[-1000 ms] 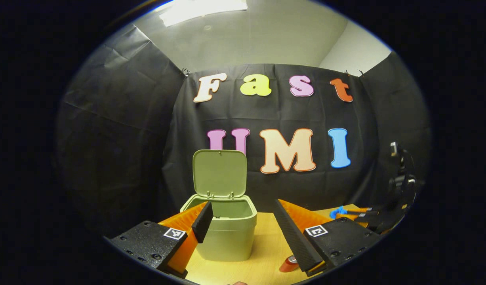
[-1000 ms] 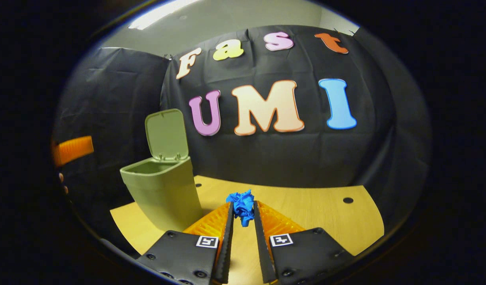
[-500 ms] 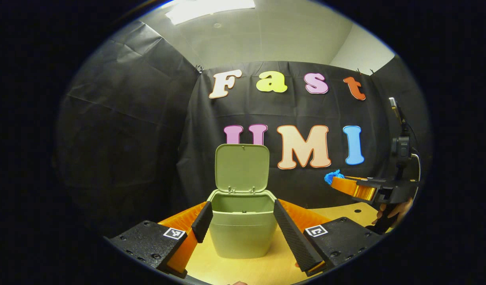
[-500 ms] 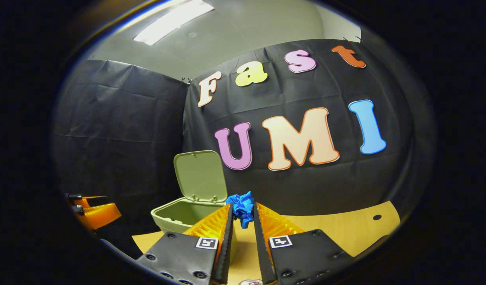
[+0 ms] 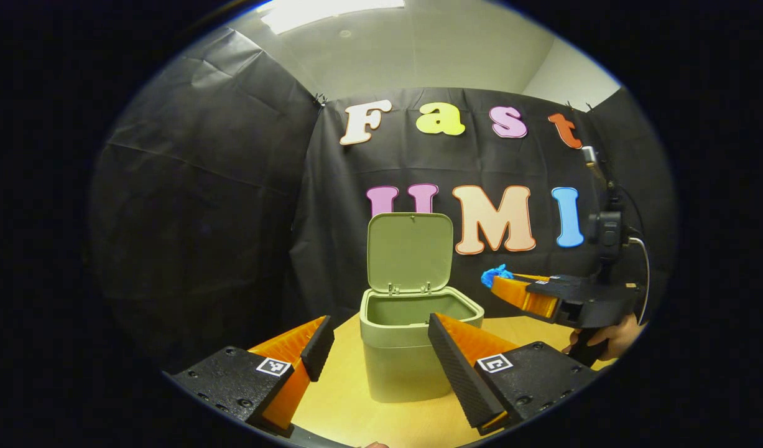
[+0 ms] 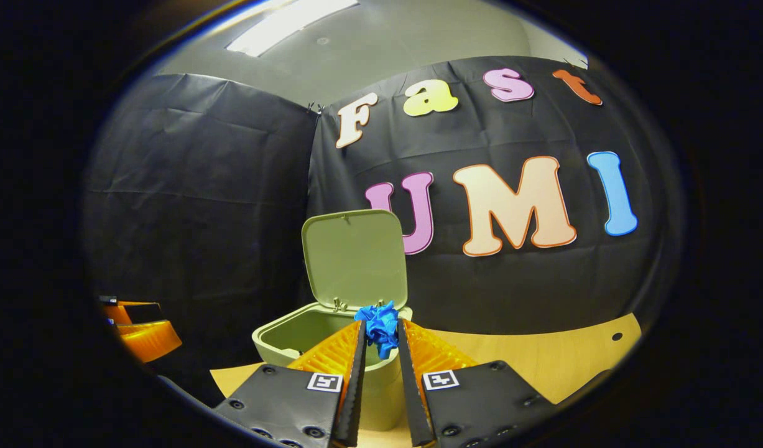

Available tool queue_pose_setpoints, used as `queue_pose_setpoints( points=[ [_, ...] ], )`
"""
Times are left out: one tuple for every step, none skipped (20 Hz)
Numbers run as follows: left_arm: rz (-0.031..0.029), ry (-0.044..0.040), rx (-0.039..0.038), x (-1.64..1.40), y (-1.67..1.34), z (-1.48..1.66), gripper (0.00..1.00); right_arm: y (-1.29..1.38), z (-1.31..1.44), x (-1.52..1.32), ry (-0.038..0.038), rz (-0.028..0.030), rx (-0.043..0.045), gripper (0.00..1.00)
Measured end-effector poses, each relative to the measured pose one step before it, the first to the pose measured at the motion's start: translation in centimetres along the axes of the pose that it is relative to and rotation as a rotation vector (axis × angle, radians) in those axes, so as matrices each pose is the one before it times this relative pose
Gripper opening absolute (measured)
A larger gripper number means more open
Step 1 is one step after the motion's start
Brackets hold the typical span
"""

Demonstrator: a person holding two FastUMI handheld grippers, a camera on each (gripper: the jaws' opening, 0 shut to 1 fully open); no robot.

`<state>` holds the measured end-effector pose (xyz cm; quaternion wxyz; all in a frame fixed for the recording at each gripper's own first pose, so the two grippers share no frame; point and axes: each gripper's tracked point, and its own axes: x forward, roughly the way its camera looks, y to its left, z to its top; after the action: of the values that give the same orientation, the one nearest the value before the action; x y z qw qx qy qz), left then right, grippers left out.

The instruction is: Press the lid of the desktop garbage bin to open it, pick up the crumpled paper on the desktop and throw it into the bin, then pick up the pop can on the desktop and drop it into the bin, and finally close the garbage bin lid.

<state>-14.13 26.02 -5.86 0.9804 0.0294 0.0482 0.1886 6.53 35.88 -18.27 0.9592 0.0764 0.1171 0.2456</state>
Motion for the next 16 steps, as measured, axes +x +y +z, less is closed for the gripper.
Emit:
queue_pose_setpoints(
  points=[
    [-0.00298, 0.00344, -0.00016, 0.132, 0.441, -0.248, 0.93, 0.373, -0.812, 0.743, 0.01371, -0.00151, -0.00582, 0.32],
    [-0.00289, 0.00640, -0.00227, 0.083, 0.397, -0.330, 0.93, 0.468, -0.765, 0.645, 0.01428, -0.00022, -0.01088, 0.30],
    [-0.00120, 0.00502, -0.00309, 0.202, 0.335, -0.261, 0.95, 0.308, -0.552, 0.375, 0.00711, -0.00289, -0.00832, 0.30],
    [-0.00261, 0.00667, -0.00301, 0.181, 0.278, -0.300, 0.93, 0.278, -0.411, 0.502, 0.00417, -0.00135, -0.00747, 0.30],
    [-0.00087, 0.00649, -0.00214, 0.165, 0.325, -0.251, 0.93, 0.563, -0.550, 0.518, 0.00511, 0.00537, -0.00215, 0.30],
    [-0.00296, 0.00530, -0.00190, 0.147, 0.234, -0.266, 0.93, 0.482, -0.321, 0.436, 0.00508, 0.00400, 0.00200, 0.33],
    [-0.00446, 0.00341, -0.00239, 0.121, 0.072, -0.141, 0.93, -0.011, -0.445, 0.406, 0.00845, -0.00662, -0.00271, 0.31],
    [-0.00359, 0.00074, -0.00377, 0.178, 0.093, -0.060, 0.95, -0.141, -0.228, 0.146, 0.01234, -0.00934, 0.00349, 0.53],
    [-0.00566, 0.00170, -0.00433, 0.196, -0.083, 0.018, 0.95, -0.142, 0.161, -0.204, -0.00274, -0.01353, 0.00663, 0.76],
    [-0.00641, -0.00248, -0.00228, 0.212, -0.184, 0.056, 0.95, -0.314, 0.729, -0.210, -0.01577, -0.01064, 0.00316, 0.99],
    [-0.01013, -0.00426, 0.00025, 0.333, -0.296, 0.158, 0.95, -0.433, 0.793, -0.460, -0.01710, -0.01276, 0.00251, 0.97],
    [-0.01103, -0.00332, 0.00243, 0.360, -0.408, 0.028, 0.95, -0.543, 1.044, -0.566, -0.02150, -0.00850, 0.00146, 0.97],
    [-0.01057, -0.00294, 0.00112, 0.321, -0.540, 0.038, 0.95, -0.639, 1.062, -0.865, -0.02313, -0.00958, -0.00169, 0.97],
    [-0.01313, -0.00394, -0.00265, 0.293, -0.646, 0.182, 0.95, -0.936, 1.196, -0.901, -0.02557, -0.01517, -0.00824, 0.97],
    [-0.01402, -0.00684, -0.00537, 0.362, -0.843, 0.277, 0.95, -1.166, 1.279, -1.070, -0.02904, -0.01817, -0.01195, 0.97],
    [-0.01694, -0.00862, -0.00516, 0.321, -0.899, 0.277, 0.92, -1.162, 1.321, -0.916, -0.02749, -0.02005, -0.01066, 0.97]
  ],
)
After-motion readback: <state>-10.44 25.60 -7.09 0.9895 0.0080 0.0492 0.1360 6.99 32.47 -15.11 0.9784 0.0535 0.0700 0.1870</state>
